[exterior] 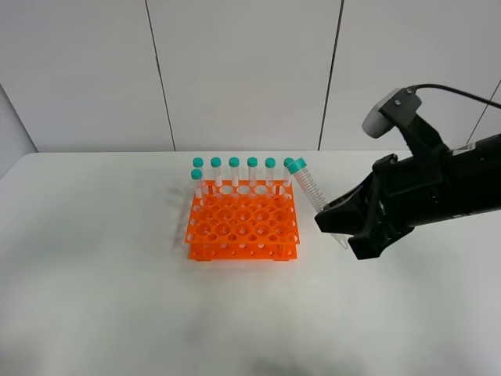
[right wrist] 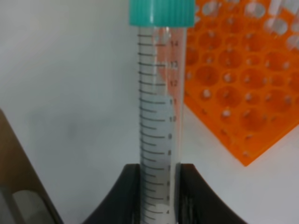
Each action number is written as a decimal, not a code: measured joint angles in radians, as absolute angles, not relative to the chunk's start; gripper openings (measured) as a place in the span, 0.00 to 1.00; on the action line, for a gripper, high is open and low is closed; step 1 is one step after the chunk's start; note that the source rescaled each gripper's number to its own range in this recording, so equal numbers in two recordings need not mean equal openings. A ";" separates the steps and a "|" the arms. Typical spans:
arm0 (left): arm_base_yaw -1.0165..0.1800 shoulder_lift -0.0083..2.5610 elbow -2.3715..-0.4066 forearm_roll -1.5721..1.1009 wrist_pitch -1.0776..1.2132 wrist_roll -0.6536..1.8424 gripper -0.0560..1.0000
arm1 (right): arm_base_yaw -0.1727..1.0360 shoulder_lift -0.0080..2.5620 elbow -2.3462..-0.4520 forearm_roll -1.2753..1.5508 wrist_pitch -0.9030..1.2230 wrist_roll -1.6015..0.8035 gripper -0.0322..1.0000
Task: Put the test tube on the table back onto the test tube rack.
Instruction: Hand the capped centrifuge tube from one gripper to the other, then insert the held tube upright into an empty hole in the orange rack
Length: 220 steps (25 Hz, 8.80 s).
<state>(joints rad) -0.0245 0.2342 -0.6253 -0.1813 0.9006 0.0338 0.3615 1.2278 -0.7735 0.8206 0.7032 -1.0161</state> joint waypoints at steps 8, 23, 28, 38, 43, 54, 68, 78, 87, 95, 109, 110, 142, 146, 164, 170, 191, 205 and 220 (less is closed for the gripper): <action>-0.025 0.725 -0.713 -0.597 0.653 0.322 0.97 | 0.362 1.350 -0.845 0.915 0.700 -1.083 0.05; -0.274 1.241 -0.713 -1.490 0.581 1.040 0.97 | 0.536 1.421 -0.880 0.922 0.624 -1.054 0.05; -0.366 1.263 -0.713 -1.607 0.543 1.121 0.97 | 0.536 1.421 -0.880 0.924 0.632 -1.035 0.05; -0.427 1.263 -0.713 -1.683 0.478 1.175 0.97 | 0.536 1.421 -0.880 1.017 0.702 -1.133 0.05; -0.427 1.309 -0.713 -1.685 0.493 1.175 0.97 | 0.536 1.421 -0.880 1.039 0.709 -1.173 0.05; -0.427 1.365 -0.713 -1.727 0.603 1.216 0.95 | 0.536 1.421 -0.880 1.041 0.681 -1.158 0.05; -0.427 1.365 -0.713 -1.729 0.607 1.224 0.64 | 0.536 1.421 -0.880 1.078 0.685 -1.151 0.05; -0.427 1.370 -0.713 -1.729 0.614 1.224 0.35 | 0.536 1.421 -0.880 1.096 0.685 -1.151 0.05; -0.427 1.370 -0.713 -1.726 0.607 1.227 0.05 | 0.536 1.421 -0.880 1.101 0.686 -1.150 0.21; -0.427 1.370 -0.713 -1.727 0.602 1.227 0.05 | 0.536 1.419 -0.892 1.098 0.724 -1.116 0.97; -0.427 1.370 -0.713 -1.728 0.530 1.227 0.05 | 0.536 1.341 -1.205 0.328 0.939 -0.457 1.00; -0.427 1.370 -0.713 -1.728 0.530 1.227 0.05 | 0.534 1.341 -1.210 0.284 0.939 -0.403 1.00; -0.427 1.370 -0.713 -1.729 0.532 1.227 0.05 | 0.048 1.056 -0.849 0.016 1.213 -0.014 1.00; -0.427 1.370 -0.713 -1.729 0.536 1.227 0.05 | 0.048 0.801 -0.636 0.019 1.177 -0.014 1.00; -0.427 1.370 -0.713 -1.729 0.548 1.227 0.05 | 0.048 -0.003 -0.493 0.018 1.033 0.000 1.00; -0.427 1.357 -0.713 -1.728 0.550 1.227 0.05 | 0.048 -0.003 -0.492 0.018 1.033 0.000 1.00; -0.427 0.952 -0.713 -1.297 0.319 1.190 0.05 | 0.048 -0.003 -0.492 0.018 1.033 0.000 1.00; -0.490 1.135 -0.752 -0.216 -0.077 0.345 0.05 | 0.048 -0.003 -0.492 0.018 1.033 0.000 1.00; -0.678 1.644 -1.017 -0.016 -0.251 0.328 0.05 | 0.048 -0.003 -0.492 0.018 1.033 0.000 1.00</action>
<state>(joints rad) -0.6784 1.6441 -1.0166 -0.0165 -0.2512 0.3280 0.0482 -0.0034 -0.4917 0.0182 1.0327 0.0000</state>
